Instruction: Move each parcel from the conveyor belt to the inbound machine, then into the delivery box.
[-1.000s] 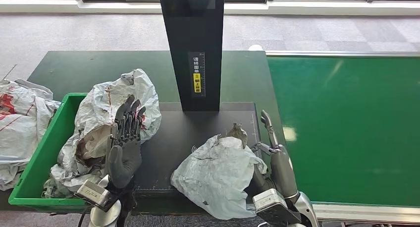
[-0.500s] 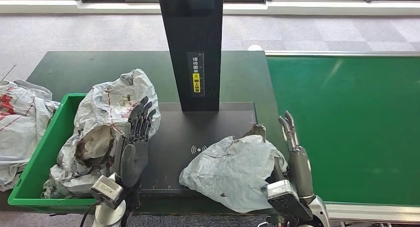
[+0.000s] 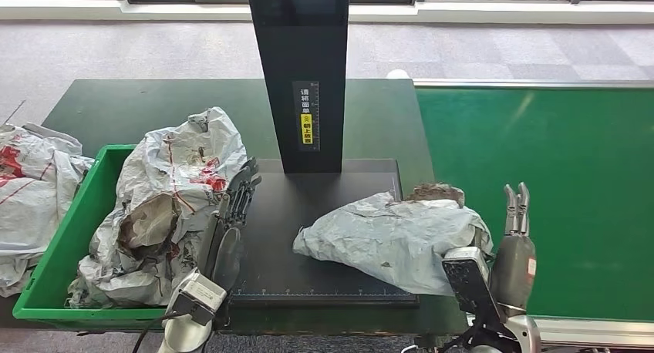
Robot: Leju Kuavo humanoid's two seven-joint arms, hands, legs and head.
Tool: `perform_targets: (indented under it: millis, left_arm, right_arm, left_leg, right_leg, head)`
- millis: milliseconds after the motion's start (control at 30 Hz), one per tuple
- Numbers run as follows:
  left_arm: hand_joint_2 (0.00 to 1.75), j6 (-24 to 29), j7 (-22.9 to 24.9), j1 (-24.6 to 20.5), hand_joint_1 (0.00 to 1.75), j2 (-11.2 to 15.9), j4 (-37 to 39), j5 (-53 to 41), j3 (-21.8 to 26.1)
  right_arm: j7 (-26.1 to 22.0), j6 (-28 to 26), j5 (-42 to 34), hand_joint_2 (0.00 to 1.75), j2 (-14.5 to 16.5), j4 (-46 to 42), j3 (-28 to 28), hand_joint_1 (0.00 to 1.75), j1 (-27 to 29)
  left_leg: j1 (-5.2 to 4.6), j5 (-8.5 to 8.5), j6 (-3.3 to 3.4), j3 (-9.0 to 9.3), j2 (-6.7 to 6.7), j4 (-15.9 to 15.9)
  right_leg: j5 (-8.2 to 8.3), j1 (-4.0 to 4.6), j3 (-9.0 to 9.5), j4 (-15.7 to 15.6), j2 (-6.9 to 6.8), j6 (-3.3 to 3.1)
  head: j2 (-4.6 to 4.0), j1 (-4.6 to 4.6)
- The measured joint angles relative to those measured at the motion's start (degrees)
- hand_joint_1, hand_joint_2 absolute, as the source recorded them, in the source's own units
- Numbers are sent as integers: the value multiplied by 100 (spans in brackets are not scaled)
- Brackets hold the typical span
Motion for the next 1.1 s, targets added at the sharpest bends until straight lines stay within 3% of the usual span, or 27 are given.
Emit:
perform_targets:
  millis: [233, 367, 600, 733, 867, 967, 1100]
  left_arm:
    - [0, -165, 184, -28, 0, 28, 130, -39, -107]
    - [0, -137, 307, -75, 0, 29, 198, -197, -204]
    - [0, -306, 396, -251, 0, 36, 416, -92, -296]
    - [0, -360, 387, -383, 0, 36, 608, -57, -340]
    - [0, -374, 387, -438, 0, 36, 719, -54, -344]
    - [0, -396, 389, -483, 0, 36, 785, -40, -348]
    - [0, -421, 407, -592, 0, 28, 898, -3, -367]
  right_arm:
    - [913, -71, 1318, 0, 67, 467, -412, 0, -196]
    - [1551, 151, 2190, 0, 85, 720, -516, 0, -279]
    - [1868, 728, 2435, 0, 95, 1627, -582, 0, -706]
    - [2038, 747, 2638, 0, 97, 2358, -582, 0, -1000]
    - [1717, 800, 2358, 0, 113, 2752, -580, 0, -1163]
    - [892, 1032, 1577, 0, 230, 3101, -486, 0, -1444]
    - [-75, 1450, 345, 0, 483, 3614, 127, 0, -1940]
  left_leg:
    - [0, 0, 0, 1, 2, 0]
    - [1, 1, -1, 1, 1, 0]
    - [1, 2, -1, 1, 2, 0]
    - [1, 3, -1, 1, 1, 0]
    - [1, 3, -1, -3, 1, 0]
    - [1, 4, -3, -8, 8, -1]
    - [2, 11, -13, -2, 12, -1]
  right_leg:
    - [1, 1, -1, 0, 0, 0]
    - [1, 2, -1, 1, 1, 0]
    - [2, 1, 0, 1, 3, 1]
    - [5, 1, 2, 1, 0, 3]
    - [5, 1, 1, 4, 1, 3]
    - [5, 3, -5, 7, 7, 2]
    - [8, 8, -8, 9, 15, -4]
  head:
    - [0, 0]
    - [0, 0]
    - [0, 0]
    - [0, 1]
    - [0, 1]
    - [0, 2]
    - [0, 0]
